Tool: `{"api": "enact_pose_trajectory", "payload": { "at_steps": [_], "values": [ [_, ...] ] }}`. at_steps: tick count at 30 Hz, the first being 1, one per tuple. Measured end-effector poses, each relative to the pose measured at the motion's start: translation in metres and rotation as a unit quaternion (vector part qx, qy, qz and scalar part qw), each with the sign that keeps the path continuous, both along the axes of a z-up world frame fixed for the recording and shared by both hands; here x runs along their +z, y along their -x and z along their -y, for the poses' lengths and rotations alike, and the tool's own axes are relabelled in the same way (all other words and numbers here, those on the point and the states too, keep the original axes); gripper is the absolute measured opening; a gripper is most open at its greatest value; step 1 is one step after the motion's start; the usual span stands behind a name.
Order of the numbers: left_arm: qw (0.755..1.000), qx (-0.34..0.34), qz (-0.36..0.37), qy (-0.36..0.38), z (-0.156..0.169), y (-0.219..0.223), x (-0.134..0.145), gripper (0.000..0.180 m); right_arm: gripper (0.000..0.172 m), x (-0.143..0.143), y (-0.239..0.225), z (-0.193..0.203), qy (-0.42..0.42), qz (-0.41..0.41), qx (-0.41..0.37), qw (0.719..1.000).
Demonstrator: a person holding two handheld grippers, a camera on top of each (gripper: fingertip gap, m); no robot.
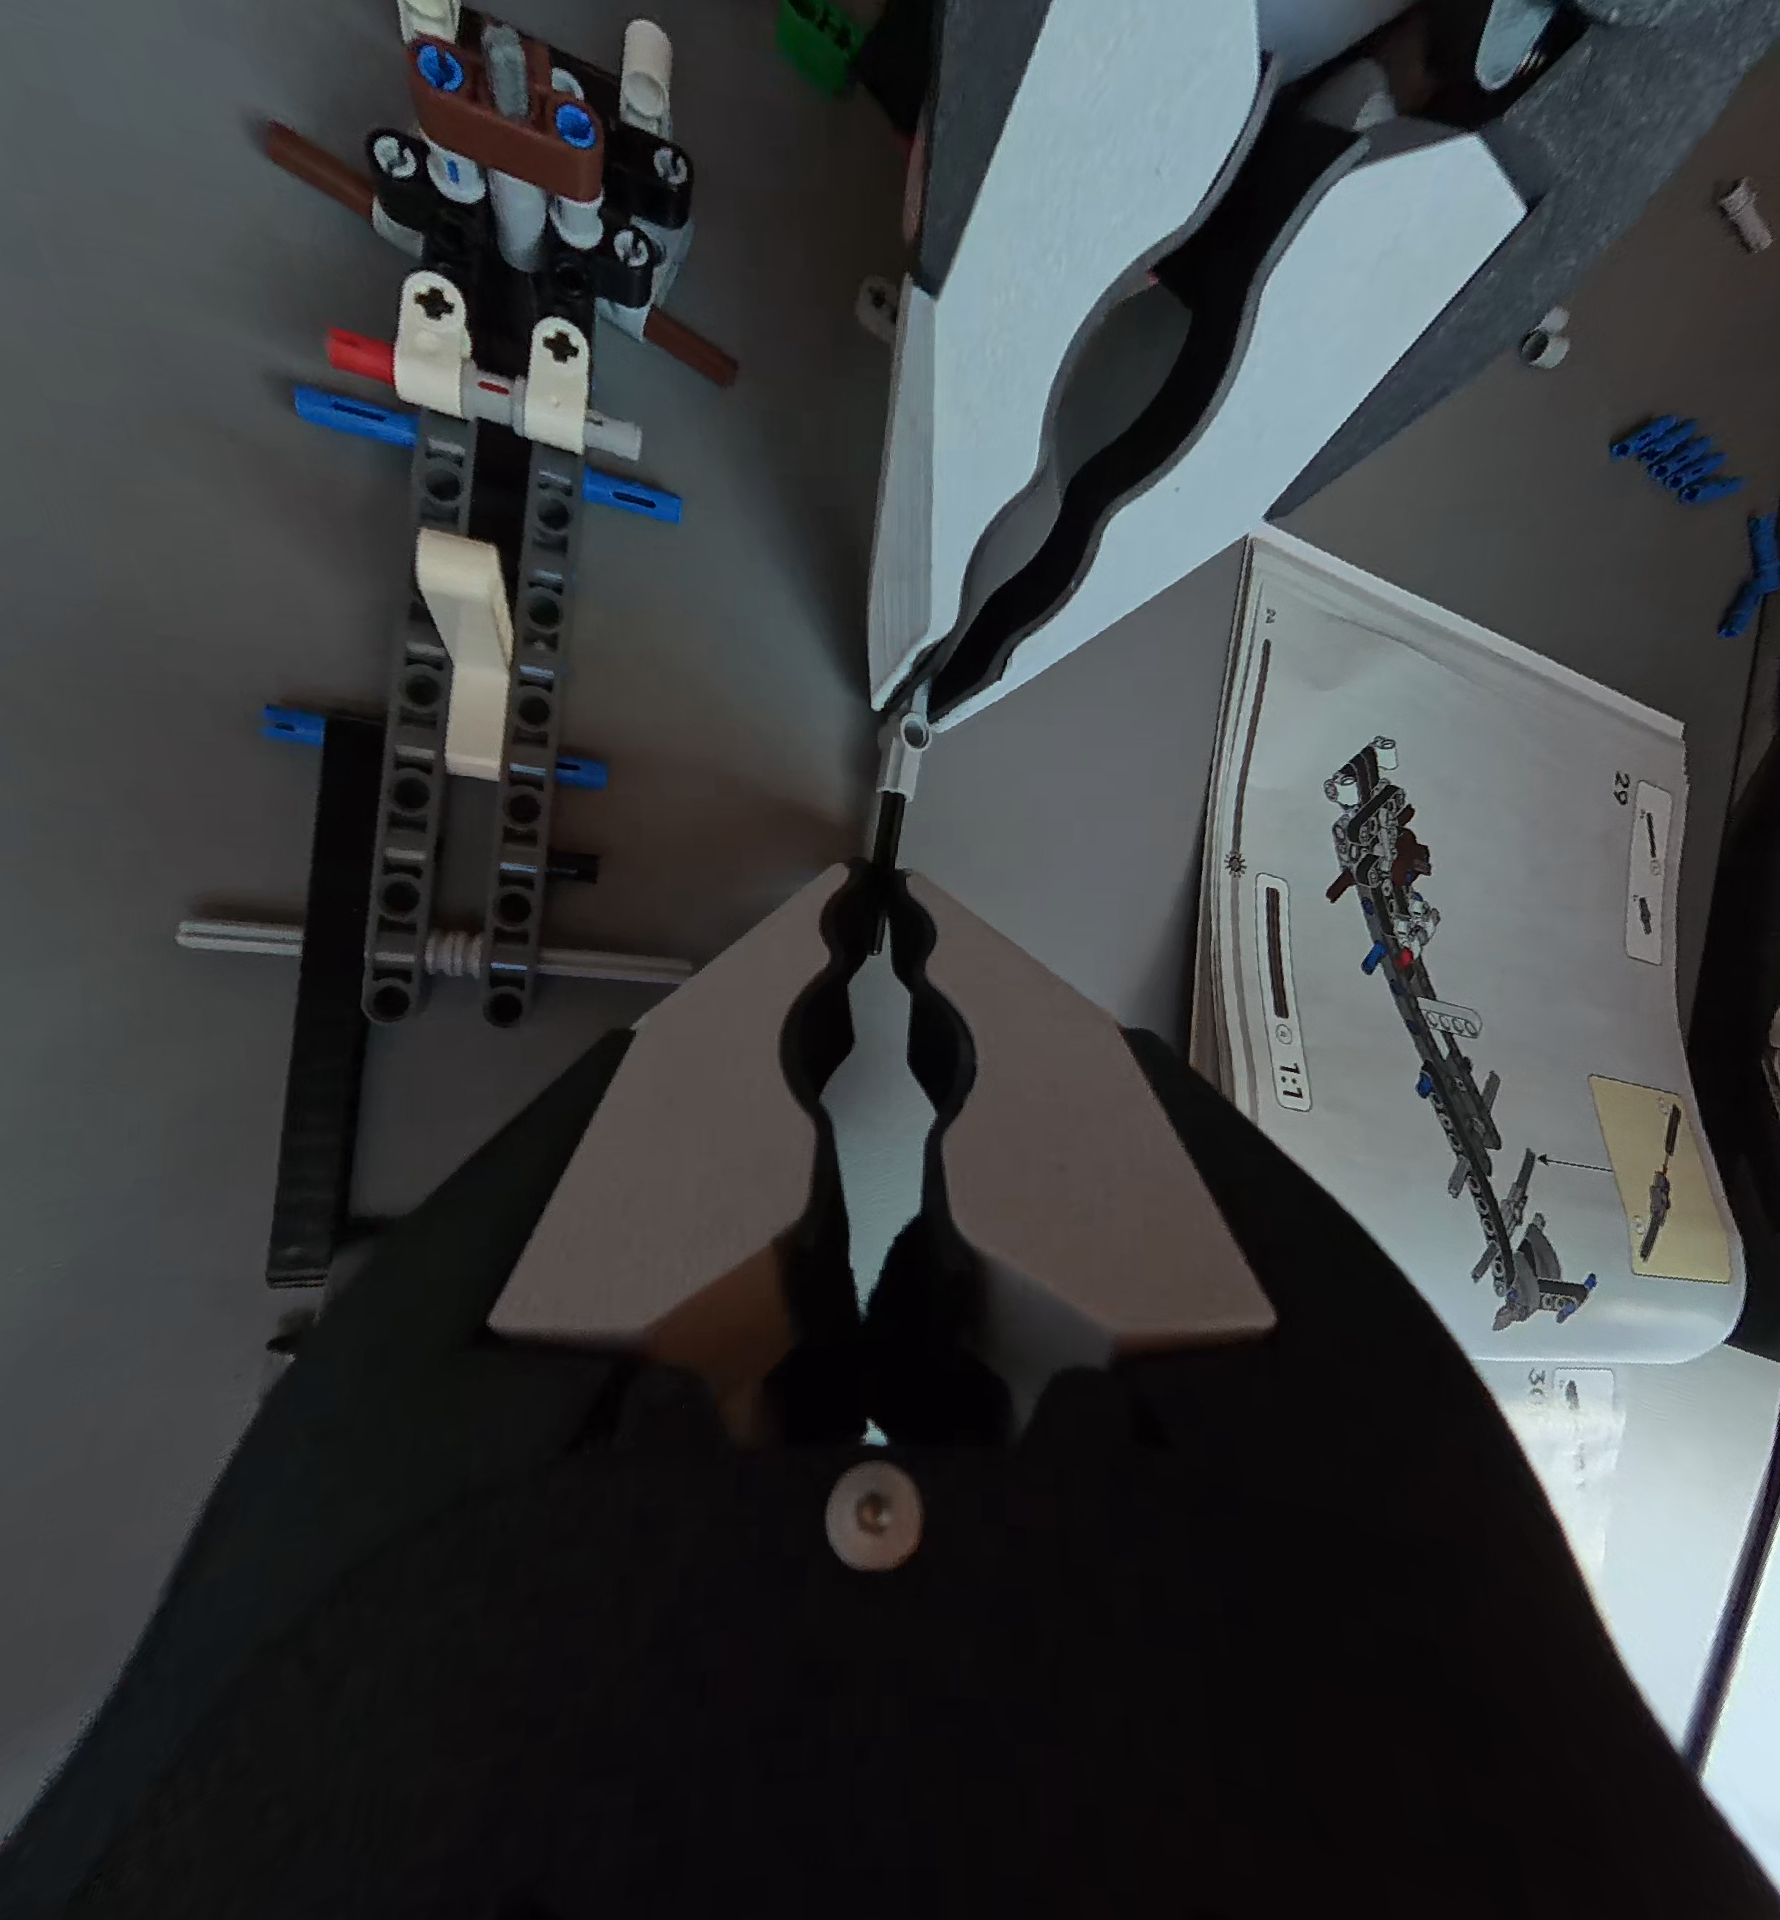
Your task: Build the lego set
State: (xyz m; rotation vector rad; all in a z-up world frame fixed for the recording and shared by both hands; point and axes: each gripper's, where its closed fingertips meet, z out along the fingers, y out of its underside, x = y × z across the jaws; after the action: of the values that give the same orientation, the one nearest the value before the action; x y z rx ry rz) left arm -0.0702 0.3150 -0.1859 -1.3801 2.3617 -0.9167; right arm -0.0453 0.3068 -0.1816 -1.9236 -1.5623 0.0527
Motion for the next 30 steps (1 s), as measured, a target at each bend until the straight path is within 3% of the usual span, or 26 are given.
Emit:
{"api": "enact_pose_trajectory", "payload": {
  "at_steps": [19,30],
  "values": [
    [0.999,0.031,-0.02,-0.016,-0.0006,-0.0011,-0.0001,0.005,0.0,0.0037,0.0021,-0.0009,0.009,-0.014,-0.014,1.0],
    [0.999,0.005,-0.008,-0.046,-0.0015,-0.0012,-0.0005,0.005,0.0,-0.0012,0.0012,-0.0036,0.024,-0.042,-0.013,0.999]
  ]
}}
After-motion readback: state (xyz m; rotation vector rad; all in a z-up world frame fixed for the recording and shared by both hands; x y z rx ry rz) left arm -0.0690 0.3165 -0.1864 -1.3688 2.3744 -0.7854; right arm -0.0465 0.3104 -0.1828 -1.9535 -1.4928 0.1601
